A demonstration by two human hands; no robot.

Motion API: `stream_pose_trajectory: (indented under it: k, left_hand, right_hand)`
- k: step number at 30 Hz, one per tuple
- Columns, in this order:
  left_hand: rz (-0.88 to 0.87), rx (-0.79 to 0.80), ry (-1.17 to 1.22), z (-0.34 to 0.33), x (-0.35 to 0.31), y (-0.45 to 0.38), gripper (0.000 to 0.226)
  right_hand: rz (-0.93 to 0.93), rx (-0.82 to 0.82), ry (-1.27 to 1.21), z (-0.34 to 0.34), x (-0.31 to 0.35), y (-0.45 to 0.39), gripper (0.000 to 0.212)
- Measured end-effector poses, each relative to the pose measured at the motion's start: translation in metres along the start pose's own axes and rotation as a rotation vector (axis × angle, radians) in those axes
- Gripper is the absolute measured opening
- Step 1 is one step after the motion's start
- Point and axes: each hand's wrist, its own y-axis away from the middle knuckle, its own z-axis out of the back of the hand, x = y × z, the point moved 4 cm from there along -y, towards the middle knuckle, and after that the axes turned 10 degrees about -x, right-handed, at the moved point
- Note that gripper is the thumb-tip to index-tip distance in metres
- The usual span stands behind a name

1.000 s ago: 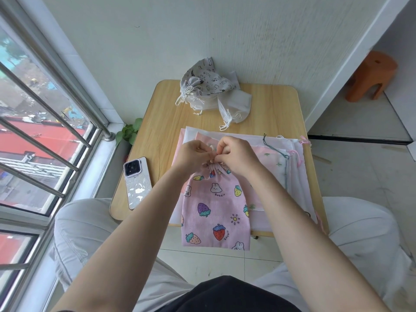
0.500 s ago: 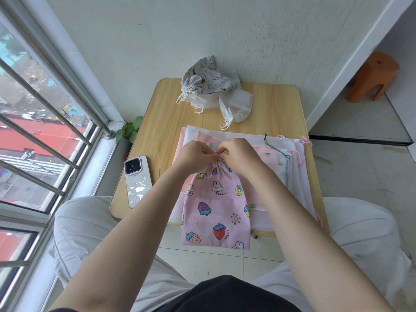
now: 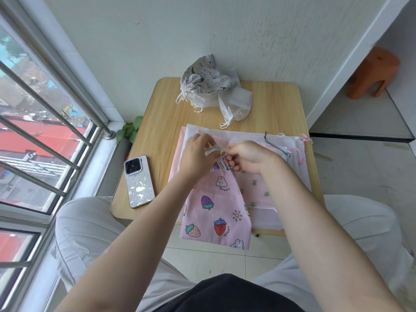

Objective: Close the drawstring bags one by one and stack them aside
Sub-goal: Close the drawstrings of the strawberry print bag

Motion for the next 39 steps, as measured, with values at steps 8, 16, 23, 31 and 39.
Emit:
stream_pose_trajectory:
  k: [8, 16, 23, 31, 39]
  left_hand:
    - [0.104, -0.052, 0.103, 0.003, -0.006, 0.009, 0.010]
    - [0.087, -0.030, -0.064, -0.002, 0.001, 0.001, 0.012]
    - [0.062, 0.155, -0.192, -0.005, 0.009, -0.004, 0.026]
    - [-0.043, 0.480, -0.521, -0.007, 0.005, -0.005, 0.032]
    - [-0.138, 0.663, -0.651, -0.015, -0.009, -0.002, 0.028]
  right_hand:
    - [-0.028, -0.061, -0.126, 0.000, -0.003, -0.005, 0.016]
    - [0.077, -0.062, -0.166, 0.000, 0.000, -0.001, 0.009]
    - [0.185, -0.334, -0.068, 0.012, -0.005, -0.005, 0.008]
    - [0.269, -0.479, 0.172, 0.009, -0.011, -0.011, 0.008]
    - [0.278, -0.582, 0.202, 0.007, -0.007, -0.015, 0.014]
